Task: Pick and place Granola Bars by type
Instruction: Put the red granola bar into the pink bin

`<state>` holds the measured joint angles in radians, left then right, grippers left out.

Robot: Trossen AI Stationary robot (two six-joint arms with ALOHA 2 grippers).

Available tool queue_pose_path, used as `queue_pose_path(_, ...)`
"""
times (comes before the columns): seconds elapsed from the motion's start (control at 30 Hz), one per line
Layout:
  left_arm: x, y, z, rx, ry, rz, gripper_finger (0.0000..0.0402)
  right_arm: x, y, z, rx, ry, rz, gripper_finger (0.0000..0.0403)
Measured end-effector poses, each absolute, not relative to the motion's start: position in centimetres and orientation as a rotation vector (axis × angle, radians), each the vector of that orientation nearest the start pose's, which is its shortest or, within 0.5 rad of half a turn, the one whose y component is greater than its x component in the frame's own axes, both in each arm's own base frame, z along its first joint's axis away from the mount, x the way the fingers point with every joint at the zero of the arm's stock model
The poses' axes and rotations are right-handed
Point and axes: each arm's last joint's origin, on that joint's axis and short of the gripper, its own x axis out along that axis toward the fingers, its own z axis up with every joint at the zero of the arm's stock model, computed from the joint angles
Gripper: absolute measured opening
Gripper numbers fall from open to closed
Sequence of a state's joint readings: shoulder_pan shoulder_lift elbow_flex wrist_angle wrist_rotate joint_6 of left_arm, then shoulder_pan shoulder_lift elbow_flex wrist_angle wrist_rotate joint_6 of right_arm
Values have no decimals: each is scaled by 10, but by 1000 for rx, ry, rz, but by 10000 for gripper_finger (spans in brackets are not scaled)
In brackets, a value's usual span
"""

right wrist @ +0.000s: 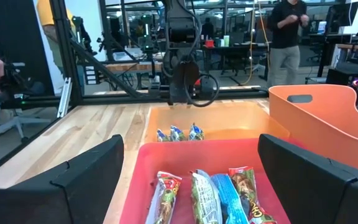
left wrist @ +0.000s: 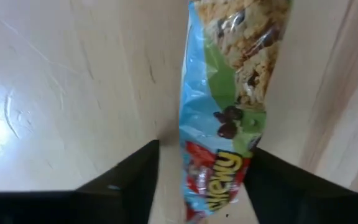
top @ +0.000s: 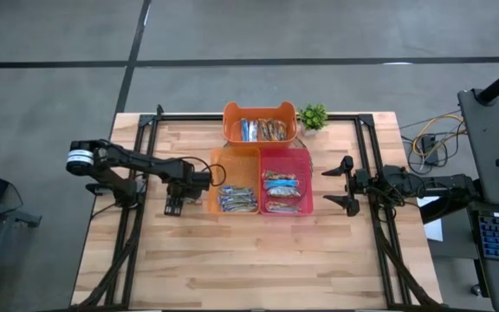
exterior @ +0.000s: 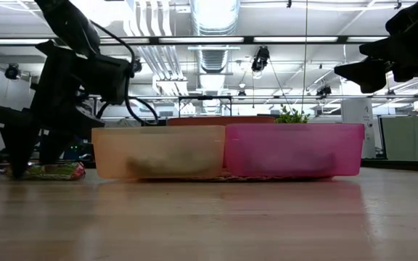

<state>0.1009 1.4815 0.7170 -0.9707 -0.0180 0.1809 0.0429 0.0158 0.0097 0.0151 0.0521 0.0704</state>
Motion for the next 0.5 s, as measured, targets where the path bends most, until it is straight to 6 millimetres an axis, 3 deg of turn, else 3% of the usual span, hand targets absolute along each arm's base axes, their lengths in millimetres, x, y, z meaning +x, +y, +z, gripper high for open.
queue_pose_path(0.3, 199, 21, 142, 64, 1749, -57, 22, 98, 3, 167, 71, -9, -9, 359)
queue_pose_path(0.5, 200, 22, 148, 71, 1725, -15, 5, 98, 3, 167, 69, -9, -9, 359)
